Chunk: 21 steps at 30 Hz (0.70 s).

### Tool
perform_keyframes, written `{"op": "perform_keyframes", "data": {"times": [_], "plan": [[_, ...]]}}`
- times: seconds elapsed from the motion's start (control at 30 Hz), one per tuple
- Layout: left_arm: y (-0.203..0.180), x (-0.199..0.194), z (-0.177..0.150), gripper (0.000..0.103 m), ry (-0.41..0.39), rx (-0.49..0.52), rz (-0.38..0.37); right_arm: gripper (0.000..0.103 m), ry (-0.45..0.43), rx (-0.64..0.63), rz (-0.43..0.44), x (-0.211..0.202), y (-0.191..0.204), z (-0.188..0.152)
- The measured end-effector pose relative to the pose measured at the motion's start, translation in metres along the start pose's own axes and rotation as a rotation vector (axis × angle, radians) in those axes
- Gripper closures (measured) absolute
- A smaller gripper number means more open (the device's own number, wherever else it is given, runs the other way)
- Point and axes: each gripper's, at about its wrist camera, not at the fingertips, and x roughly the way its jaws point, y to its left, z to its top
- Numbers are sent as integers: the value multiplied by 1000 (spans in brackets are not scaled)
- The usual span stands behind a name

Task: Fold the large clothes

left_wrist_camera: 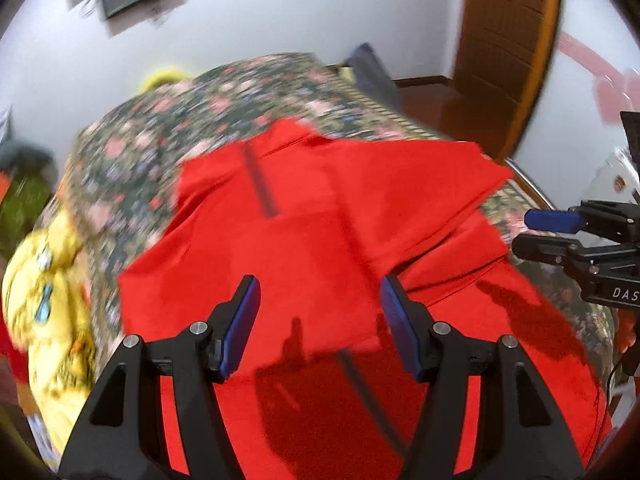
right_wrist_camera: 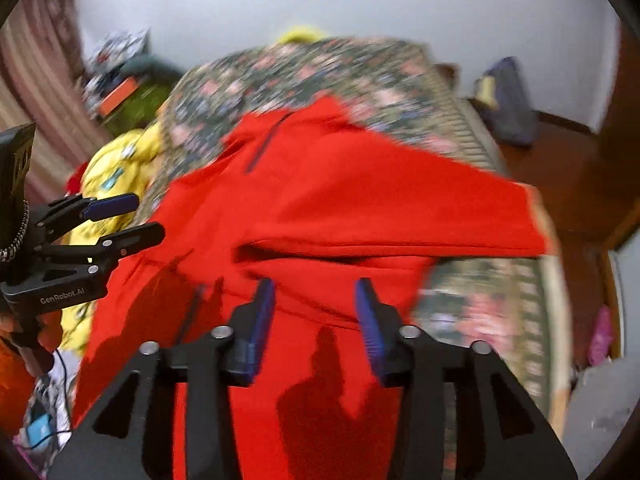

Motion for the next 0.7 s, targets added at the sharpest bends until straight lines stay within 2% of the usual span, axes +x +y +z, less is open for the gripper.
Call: {"op": "perform_keyframes", "data": {"times": [0.1,0.17,0.3,0.4,0.5,0.6,0.67,0.7], "plan": [[-30,18,18,42,30,68,-69,62,-11,68,-48,-8,-27,-6],[-50,32,27,42,47,125,-83,62,-10,115,-62,-8,-42,-11],[-89,71,39,42,105,230,-87,62,12,194,-64,-2,-61,-22],[-107,101,45,42,148,270,-73,62,29,226,-58,3,-70,-28],[-114,121,51,42,156,273,-47,62,40,232,-52,9,-71,-30],[-110,125,57,57,131,240,-57,62,53,227,-45,14,-74,-28],[-107,122,60,82,88,232,-40,62,56,219,-45,15,-74,-27],[-102,118,62,87,68,222,-33,62,55,215,-41,17,-72,-24]]}}
